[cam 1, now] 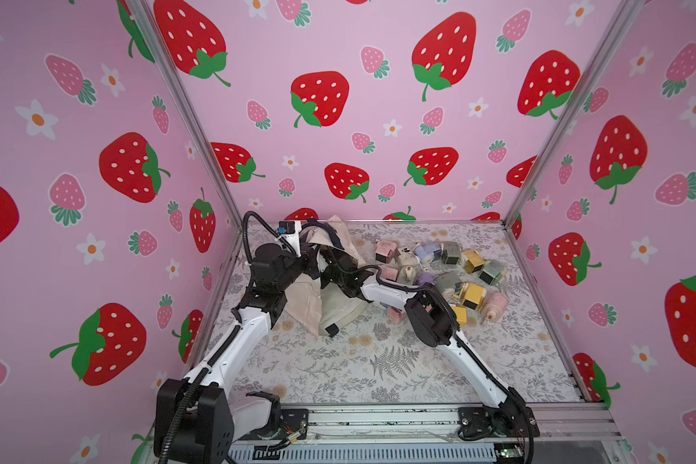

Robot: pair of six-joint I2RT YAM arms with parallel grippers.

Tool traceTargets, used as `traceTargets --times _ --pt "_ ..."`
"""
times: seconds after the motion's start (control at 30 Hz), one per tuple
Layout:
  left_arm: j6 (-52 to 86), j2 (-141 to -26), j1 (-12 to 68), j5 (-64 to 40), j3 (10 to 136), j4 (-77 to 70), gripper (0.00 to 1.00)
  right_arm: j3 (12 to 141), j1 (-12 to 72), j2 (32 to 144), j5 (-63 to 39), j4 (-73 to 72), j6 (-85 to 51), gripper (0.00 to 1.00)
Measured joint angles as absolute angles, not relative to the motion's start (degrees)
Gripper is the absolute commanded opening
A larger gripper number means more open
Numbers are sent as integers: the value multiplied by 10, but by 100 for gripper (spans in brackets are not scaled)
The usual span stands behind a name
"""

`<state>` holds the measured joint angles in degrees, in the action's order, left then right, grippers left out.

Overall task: Take out the pencil sharpeners from the tote bags
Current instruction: Pick up the pencil sharpener from the canvas bag.

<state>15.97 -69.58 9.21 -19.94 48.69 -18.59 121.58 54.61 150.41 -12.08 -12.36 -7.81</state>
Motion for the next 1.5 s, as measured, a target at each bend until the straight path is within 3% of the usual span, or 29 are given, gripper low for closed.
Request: traceTargets --times 0.17,0.37,0.77,0.93,1.5 --pt "164 -698 91 -203 487 -187 0 1266 548 1536 -117 -122 -100 99" --pt "168 -714 89 -229 495 -190 0 1280 549 1545 30 -124 -150 99" --pt "158 -714 99 -244 496 -182 0 1031 546 1408 195 -183 -125 99" --pt "158 -714 100 -245 497 -181 0 1001 546 1386 197 -204 -116 99" --pt "156 -714 100 -245 497 -177 0 1002 548 1386 65 -134 -119 99"
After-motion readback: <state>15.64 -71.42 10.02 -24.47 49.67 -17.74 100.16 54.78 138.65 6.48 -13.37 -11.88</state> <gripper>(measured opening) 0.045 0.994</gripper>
